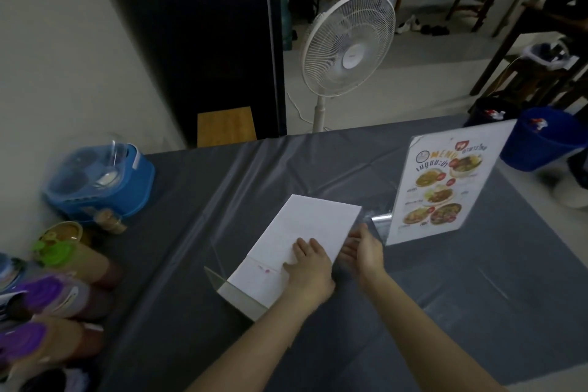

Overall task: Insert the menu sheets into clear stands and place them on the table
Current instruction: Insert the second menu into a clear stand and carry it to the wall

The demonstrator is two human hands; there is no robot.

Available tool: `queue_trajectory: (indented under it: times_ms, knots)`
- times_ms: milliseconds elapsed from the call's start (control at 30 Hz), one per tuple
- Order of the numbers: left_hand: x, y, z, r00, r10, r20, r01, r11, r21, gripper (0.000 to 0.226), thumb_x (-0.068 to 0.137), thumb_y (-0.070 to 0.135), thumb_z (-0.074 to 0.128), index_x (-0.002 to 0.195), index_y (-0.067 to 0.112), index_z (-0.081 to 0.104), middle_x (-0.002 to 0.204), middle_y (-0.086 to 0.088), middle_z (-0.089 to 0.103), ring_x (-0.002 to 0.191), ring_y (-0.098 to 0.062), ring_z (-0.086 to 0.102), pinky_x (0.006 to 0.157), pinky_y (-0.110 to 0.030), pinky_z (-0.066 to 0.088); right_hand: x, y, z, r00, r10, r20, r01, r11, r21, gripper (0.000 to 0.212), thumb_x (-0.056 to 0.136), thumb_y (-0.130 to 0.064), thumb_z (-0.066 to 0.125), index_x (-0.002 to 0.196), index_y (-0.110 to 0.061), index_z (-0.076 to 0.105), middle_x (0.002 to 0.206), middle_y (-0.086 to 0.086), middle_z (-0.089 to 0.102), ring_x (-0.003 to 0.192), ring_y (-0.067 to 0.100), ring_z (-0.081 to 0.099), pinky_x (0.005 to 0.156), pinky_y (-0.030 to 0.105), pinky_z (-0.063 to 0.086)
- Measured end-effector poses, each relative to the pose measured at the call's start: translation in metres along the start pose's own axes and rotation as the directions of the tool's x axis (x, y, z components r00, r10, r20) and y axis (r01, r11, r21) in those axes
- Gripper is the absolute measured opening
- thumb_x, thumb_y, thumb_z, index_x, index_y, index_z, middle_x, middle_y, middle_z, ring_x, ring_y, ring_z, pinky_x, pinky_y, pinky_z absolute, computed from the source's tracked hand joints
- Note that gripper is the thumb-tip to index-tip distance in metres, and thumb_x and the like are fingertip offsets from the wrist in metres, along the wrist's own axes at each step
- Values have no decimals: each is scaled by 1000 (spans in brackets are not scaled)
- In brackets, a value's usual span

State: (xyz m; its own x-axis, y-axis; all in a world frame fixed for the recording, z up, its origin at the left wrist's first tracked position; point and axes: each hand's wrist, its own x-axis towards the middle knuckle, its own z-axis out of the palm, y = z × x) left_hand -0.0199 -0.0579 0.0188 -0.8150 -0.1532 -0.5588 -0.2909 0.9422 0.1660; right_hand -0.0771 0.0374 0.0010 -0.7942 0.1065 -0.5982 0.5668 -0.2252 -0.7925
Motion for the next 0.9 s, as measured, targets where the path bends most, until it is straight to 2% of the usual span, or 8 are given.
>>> queue_trajectory:
  times_ms: [100, 200, 267, 433, 533, 600, 733, 900]
  knots:
    - [-11, 5, -1, 984, -21, -179, 44, 991, 126, 63, 98, 2, 39, 150, -7, 6, 157, -30, 12, 147, -38, 18, 106, -55, 40, -3, -4, -2, 993, -6, 116, 3, 1000, 30, 40, 101, -30, 34, 90, -2, 60, 78, 14, 69, 69, 22, 68, 53, 26, 55]
    - [-21, 3, -8, 959, 37, -279, -1, 992, 128, 58, 97, -1, 40, 149, -6, 14, 155, -28, 24, 142, -33, 32, 105, -47, 45, -2, -2, 6, 974, 36, 222, -24, 998, -57, 35, 99, -21, 38, 102, 2, 63, 98, 21, 71, 79, 24, 68, 60, 26, 54]
    - [-32, 5, -18, 941, 73, -331, -48, 995, 83, 47, 97, 1, 42, 143, -1, 30, 145, -21, 42, 132, -28, 47, 103, -39, 47, -6, 0, 13, 961, 66, 269, -25, 988, -153, 31, 93, -12, 42, 108, 6, 63, 106, 25, 69, 84, 25, 65, 63, 27, 54]
    - [-57, 16, -40, 901, 80, -427, -99, 995, -22, 30, 100, 3, 34, 126, 9, 48, 122, -13, 64, 111, -29, 64, 92, -38, 52, -8, 3, 15, 959, 56, 279, -1, 981, -196, 17, 93, -4, 45, 93, 2, 60, 78, 15, 63, 62, 16, 59, 47, 19, 49]
    - [-70, 16, -51, 870, 35, -492, -152, 968, -199, 23, 101, 13, 38, 118, 12, 53, 113, -12, 69, 104, -31, 66, 85, -39, 52, -4, 6, 10, 955, 53, 290, -23, 994, -107, 19, 97, -16, 48, 91, -1, 60, 76, 12, 62, 68, 19, 61, 59, 27, 53]
    - [-77, 11, -57, 837, 3, -547, -241, 899, -364, 20, 99, 17, 41, 108, 11, 58, 102, -12, 72, 94, -31, 67, 80, -40, 53, -1, 5, 5, 955, 63, 288, -38, 995, -92, 27, 96, -24, 52, 98, 2, 60, 76, 10, 65, 73, 20, 64, 67, 32, 55]
    - [-85, -7, -64, 827, -111, -552, -380, 613, -693, 18, 96, 19, 49, 94, 12, 66, 87, -2, 75, 78, -13, 73, 71, -36, 61, 2, -5, -7, 955, 65, 289, -22, 988, -150, 31, 94, -28, 55, 106, 0, 61, 95, 14, 70, 87, 26, 68, 75, 39, 57]
    - [-90, -31, -60, 837, -201, -509, -446, 291, -847, 17, 96, 22, 55, 96, 10, 67, 90, -10, 77, 82, -26, 75, 73, -51, 61, 2, -33, -13, 958, -69, 277, 128, 971, -201, 19, 93, -22, 55, 101, -7, 62, 101, 9, 69, 94, 23, 66, 82, 40, 55]
